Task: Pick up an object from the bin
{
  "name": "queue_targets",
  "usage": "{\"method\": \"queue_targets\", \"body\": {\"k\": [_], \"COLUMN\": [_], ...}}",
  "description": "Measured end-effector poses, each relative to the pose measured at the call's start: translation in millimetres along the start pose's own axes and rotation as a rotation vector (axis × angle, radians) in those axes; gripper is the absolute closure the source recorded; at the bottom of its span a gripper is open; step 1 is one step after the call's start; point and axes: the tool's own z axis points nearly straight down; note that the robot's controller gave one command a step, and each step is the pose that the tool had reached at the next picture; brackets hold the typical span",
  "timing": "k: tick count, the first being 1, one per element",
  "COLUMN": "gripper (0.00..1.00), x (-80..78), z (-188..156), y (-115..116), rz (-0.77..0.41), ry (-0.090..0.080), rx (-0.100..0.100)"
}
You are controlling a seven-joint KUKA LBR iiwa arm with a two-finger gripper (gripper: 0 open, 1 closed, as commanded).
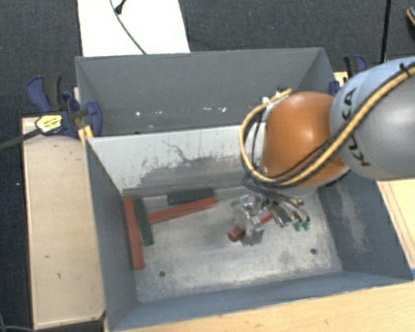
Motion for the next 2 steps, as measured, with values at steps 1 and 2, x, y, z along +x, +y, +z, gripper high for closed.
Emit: {"method": "queue_targets", "body": {"k": [1,2], "gripper": [1.0,1.0], "x": [-1.0,-3.1], "z": [-2.1,-55.5], "y": [0.1,0.0], "rz": [0.005,0.011], "ry": [-0.001,-0.002], "rx": [-0.001,0.0]}}
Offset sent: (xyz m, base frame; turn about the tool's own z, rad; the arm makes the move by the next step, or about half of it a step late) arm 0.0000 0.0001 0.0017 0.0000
